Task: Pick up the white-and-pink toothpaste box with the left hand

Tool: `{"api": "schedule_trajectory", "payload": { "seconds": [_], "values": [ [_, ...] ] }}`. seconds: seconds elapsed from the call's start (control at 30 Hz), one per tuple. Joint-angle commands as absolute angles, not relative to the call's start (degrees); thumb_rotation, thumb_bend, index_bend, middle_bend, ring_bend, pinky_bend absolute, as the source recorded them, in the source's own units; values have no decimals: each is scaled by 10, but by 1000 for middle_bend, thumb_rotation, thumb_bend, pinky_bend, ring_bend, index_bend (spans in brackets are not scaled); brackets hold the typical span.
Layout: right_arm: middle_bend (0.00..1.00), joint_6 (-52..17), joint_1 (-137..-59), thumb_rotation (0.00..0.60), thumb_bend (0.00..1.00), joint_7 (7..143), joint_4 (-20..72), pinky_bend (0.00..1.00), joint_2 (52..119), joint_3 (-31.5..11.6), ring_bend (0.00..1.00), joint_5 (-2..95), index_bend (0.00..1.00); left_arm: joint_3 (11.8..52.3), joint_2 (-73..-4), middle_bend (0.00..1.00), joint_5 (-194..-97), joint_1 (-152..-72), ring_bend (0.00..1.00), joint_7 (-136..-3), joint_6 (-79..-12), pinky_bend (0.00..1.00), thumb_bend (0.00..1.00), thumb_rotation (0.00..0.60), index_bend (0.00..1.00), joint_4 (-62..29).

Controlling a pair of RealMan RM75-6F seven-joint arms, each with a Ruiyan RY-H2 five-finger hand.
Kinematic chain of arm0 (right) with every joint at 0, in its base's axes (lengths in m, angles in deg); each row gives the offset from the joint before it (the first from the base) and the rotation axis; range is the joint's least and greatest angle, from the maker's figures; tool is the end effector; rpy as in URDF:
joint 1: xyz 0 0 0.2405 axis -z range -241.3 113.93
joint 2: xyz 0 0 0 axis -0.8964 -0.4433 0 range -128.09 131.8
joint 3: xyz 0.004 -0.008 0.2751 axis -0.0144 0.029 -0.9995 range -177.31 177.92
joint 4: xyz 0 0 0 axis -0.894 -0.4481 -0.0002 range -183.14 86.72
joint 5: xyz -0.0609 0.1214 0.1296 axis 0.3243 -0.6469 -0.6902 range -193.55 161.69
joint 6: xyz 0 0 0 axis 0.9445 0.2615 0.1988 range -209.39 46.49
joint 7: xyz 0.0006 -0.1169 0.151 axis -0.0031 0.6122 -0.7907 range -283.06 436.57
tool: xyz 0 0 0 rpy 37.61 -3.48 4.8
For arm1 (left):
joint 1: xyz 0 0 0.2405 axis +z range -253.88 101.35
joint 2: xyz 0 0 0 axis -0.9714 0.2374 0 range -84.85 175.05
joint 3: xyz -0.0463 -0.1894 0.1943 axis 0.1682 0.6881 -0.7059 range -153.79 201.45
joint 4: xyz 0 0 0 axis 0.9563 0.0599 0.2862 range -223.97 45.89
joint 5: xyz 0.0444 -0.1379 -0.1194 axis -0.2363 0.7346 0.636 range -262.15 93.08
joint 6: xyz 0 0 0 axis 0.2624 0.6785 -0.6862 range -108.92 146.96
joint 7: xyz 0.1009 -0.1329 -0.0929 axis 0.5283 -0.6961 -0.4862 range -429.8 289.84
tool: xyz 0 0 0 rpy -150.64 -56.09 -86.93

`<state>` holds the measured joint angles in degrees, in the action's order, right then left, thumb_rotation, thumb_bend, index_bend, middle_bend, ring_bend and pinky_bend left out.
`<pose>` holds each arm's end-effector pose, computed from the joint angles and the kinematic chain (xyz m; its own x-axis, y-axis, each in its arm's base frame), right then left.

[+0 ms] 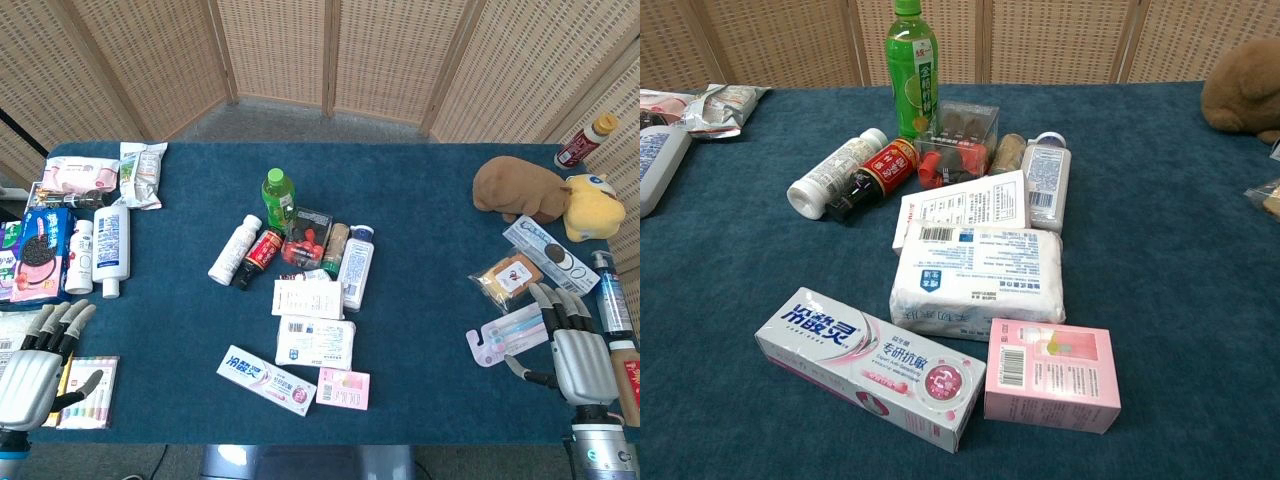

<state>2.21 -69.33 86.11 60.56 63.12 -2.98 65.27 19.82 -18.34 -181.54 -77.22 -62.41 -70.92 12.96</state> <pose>-0.2797 -0.2277 0.1819 0.3205 -0.0452 0.9462 -0.9463 0.0308 0.3219 -0.2737 0.1811 0.1644 0.3762 0.0485 0.9253 0.9208 -0.1307 -0.3675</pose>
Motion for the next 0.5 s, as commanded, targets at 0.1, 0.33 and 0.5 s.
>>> {"api": "schedule_trajectory", "payload": {
  "seconds": [0.1,0.33,0.5],
  "values": [
    [0,18,-697,521,199,862,608,0,633,-33,0,653,0,197,-184,0,-1813,-773,0,-627,-702,0,312,600,0,127],
    [0,22,-692,523,200,859,609,0,631,-31,0,659,0,194,-180,0,-1815,-790,0,-624,-668,0,312,600,0,127],
    [0,34,-682,519,199,854,612,0,623,-29,0,662,0,187,-170,0,-1820,-813,0,-619,-623,0,312,600,0,142]
  ]
}}
